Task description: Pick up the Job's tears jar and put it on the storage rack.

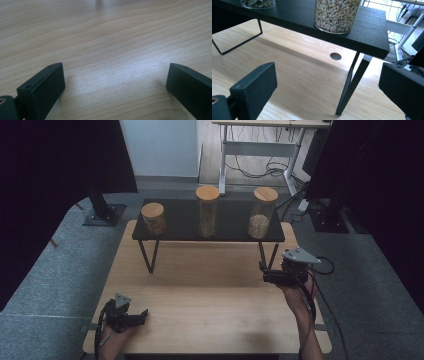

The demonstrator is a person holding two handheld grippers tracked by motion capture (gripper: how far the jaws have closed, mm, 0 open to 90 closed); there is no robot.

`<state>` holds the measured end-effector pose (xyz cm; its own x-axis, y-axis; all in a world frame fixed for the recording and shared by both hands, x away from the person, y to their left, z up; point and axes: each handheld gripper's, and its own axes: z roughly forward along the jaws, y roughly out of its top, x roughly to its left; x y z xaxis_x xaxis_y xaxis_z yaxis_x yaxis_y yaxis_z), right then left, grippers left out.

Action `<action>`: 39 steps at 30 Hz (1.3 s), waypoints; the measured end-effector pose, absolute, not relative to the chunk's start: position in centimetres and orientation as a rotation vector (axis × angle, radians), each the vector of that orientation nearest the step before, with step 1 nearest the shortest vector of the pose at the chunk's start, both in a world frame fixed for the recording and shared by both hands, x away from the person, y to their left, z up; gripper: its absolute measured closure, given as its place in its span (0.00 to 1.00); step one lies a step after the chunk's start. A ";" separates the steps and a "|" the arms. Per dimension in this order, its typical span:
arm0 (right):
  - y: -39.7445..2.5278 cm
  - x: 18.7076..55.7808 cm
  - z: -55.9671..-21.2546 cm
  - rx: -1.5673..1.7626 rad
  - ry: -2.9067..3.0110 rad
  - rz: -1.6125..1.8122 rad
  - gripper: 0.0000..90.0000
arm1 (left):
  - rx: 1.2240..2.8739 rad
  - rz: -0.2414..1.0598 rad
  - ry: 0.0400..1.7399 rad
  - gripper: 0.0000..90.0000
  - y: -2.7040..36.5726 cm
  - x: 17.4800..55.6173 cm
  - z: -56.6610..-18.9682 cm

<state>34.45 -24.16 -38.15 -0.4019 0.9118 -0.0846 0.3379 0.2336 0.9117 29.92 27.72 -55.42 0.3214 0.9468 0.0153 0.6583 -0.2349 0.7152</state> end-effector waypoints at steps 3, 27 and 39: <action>-24.3 34.3 -38.4 1.147 1.869 1.145 0.01 | 1.981 0.612 1.411 0.02 27.7 29.9 -55.4; -25.3 33.2 -39.9 1.155 1.853 1.141 0.01 | 1.983 0.610 1.411 0.02 27.7 29.9 -55.4; -25.6 32.7 -40.6 1.163 1.843 1.126 0.01 | 1.980 0.611 1.410 0.02 27.7 29.9 -55.4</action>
